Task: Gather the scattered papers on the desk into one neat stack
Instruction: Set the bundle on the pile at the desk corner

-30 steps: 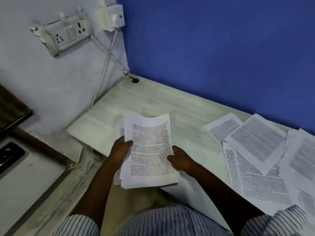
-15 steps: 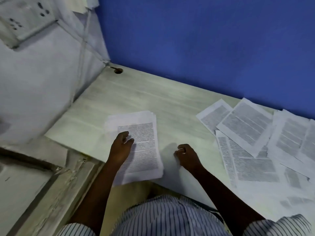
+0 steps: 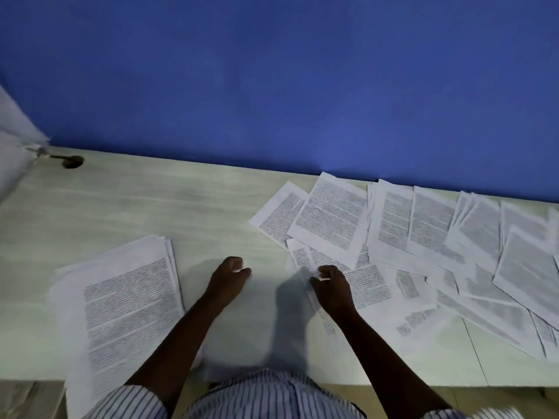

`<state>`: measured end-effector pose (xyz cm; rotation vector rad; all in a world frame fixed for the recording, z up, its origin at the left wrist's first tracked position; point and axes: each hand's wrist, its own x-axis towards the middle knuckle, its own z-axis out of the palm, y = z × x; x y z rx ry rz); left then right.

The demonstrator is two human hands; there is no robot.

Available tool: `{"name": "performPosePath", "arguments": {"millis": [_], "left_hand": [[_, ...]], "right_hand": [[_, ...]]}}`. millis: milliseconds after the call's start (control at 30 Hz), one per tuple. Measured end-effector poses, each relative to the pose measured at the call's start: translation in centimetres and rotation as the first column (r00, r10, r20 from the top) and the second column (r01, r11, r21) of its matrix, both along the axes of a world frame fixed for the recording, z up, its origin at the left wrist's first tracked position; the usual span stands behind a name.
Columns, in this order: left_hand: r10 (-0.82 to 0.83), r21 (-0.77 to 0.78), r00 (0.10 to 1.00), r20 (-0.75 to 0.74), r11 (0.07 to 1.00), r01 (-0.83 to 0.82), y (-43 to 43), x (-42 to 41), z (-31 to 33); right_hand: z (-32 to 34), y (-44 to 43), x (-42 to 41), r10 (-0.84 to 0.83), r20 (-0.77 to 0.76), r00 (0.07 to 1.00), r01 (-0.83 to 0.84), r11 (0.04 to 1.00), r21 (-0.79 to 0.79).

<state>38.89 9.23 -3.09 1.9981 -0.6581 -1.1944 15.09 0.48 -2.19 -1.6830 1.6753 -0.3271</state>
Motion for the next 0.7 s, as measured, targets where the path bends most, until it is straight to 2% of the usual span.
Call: {"name": "performPosePath", "arguments": {"millis": [133, 233, 300, 400, 500, 700], "left_hand": [[-0.146, 0.037, 0.987, 0.069, 0.989, 0.144, -3.5, -3.8, -0.3], [-0.296, 0.052, 0.936, 0.190, 0.955, 0.291, -6.3, -6.5, -0.8], [-0.333, 0.058, 0.902, 0.275, 0.942, 0.330, -8.2, -7.8, -0.7], [-0.302, 0.047, 0.884, 0.357, 0.951, 0.306, -10.9, -8.2, -0.4], [-0.253, 0.074, 0.891, 0.378, 0.967, 0.244, -13.4, -7.6, -0.3], [-0.156, 0.143, 0.915, 0.373, 0.984, 0.109, -17.4, -6.7, -1.0]], "right_hand": [[0.1, -3.4, -1.5, -0.015, -0.093, 0.996, 0.011, 0.999, -0.036], [0.1, -6.0, -2.5, 0.097, -0.258, 0.961, -0.127, 0.986, -0.103], [0.2, -8.1, -2.6, 0.186, -0.349, 0.919, -0.250, 0.957, -0.147], [0.1, -10.7, -2.0, 0.285, -0.401, 0.870, -0.359, 0.926, -0.120], [-0.8, -11.8, -1.7, 0.329, -0.379, 0.865, -0.365, 0.931, -0.025], [-2.8, -12.7, -2.5, 0.311, -0.410, 0.857, -0.385, 0.916, -0.110]]}}
